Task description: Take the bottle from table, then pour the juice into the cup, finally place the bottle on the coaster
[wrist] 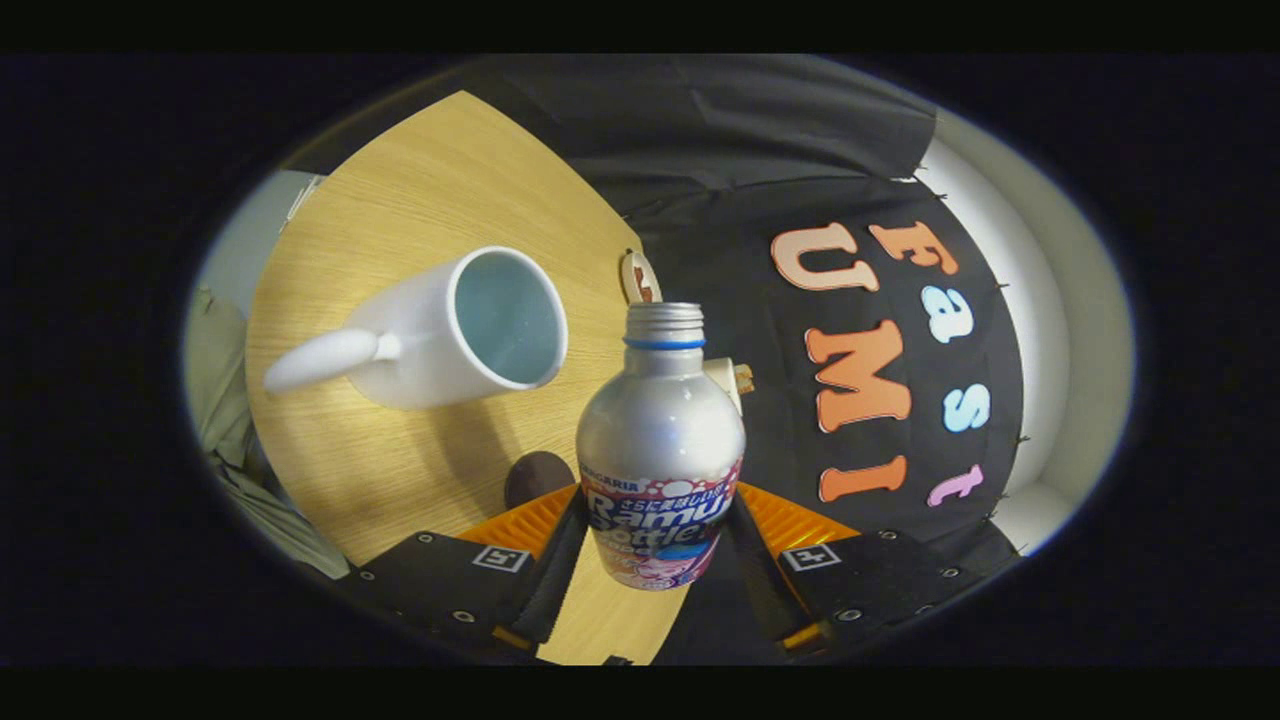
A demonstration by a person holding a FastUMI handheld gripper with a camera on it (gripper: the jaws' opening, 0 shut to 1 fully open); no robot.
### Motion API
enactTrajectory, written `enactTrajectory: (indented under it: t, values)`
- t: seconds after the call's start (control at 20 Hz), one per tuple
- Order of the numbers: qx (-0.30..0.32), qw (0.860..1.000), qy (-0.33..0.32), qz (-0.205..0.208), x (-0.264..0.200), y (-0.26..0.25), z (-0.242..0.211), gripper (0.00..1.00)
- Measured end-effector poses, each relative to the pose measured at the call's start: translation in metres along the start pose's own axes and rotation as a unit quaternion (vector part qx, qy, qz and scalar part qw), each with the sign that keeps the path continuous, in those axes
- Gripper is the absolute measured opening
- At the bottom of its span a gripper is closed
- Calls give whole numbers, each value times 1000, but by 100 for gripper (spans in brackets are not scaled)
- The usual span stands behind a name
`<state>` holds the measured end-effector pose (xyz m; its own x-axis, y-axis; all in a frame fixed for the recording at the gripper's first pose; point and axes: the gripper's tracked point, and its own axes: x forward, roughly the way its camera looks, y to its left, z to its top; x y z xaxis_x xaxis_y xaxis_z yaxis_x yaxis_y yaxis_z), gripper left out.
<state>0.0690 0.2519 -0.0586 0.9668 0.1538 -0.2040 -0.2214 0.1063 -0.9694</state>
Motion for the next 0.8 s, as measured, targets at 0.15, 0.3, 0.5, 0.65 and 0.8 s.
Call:
enactTrajectory:
  t: [0.15, 0.3, 0.5, 0.65, 0.8]
  values:
    - [-14, 1000, 2, 4, 2, 1, 0, 77]
    - [-36, 999, 2, 5, 1, -1, 1, 77]
    - [-75, 997, 5, 10, 4, 0, 0, 77]
    - [-100, 995, 5, 8, 6, -4, 1, 77]
    - [-120, 993, 5, 11, 7, -8, 1, 77]
